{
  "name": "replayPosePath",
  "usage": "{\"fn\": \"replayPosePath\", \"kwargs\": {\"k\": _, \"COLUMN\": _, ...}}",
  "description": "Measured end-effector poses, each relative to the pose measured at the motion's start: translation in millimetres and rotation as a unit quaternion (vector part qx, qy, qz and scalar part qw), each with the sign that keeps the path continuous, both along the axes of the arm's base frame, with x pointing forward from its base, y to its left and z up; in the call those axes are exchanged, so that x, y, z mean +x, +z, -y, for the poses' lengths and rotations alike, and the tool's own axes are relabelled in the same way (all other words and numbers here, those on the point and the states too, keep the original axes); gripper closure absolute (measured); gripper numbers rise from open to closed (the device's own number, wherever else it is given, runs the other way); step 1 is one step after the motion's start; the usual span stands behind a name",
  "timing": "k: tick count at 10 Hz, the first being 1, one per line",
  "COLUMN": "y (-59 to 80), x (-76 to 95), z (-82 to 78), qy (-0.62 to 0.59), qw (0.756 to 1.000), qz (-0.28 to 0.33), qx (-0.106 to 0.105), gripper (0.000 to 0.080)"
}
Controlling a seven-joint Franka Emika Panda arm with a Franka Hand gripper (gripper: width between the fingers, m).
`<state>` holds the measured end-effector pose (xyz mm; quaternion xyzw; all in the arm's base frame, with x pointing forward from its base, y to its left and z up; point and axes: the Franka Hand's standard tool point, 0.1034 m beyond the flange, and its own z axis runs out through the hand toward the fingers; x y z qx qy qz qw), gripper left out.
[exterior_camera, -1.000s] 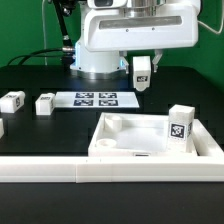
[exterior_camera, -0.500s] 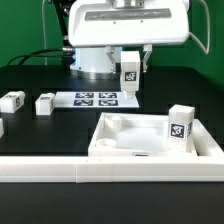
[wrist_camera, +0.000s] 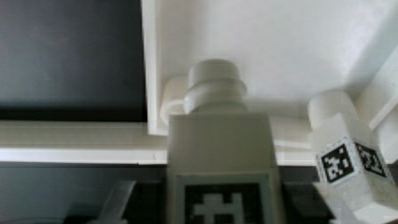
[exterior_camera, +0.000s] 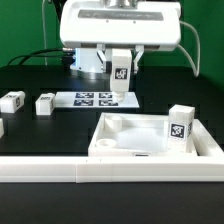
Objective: Assemble square table
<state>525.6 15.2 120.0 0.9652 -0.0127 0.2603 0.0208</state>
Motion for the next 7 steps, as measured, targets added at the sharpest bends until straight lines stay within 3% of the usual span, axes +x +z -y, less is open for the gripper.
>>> {"fn": "replayPosePath", "kwargs": {"k": 1, "y": -2.0, "x": 2.0, "z": 9.2, "qy": -0.006, "qw": 1.000, "qz": -0.002, "qx": -0.001, "gripper": 0.0512}}
{"fn": "replayPosePath", "kwargs": {"k": 4, "y": 9.5, "x": 35.3, "z": 38.3, "qy": -0.034, "qw": 0.999, "qz": 0.011, "qx": 0.013, "gripper": 0.0512}}
{"fn": "replayPosePath", "kwargs": {"k": 5, "y": 8.6, "x": 43.3, "z": 42.6, "qy": -0.039, "qw": 0.999, "qz": 0.015, "qx": 0.017, "gripper": 0.0512}}
{"fn": "replayPosePath", "kwargs": {"k": 7, "y": 2.2, "x": 53.7, "z": 36.5, "qy": -0.045, "qw": 0.998, "qz": 0.019, "qx": 0.027, "gripper": 0.0512}}
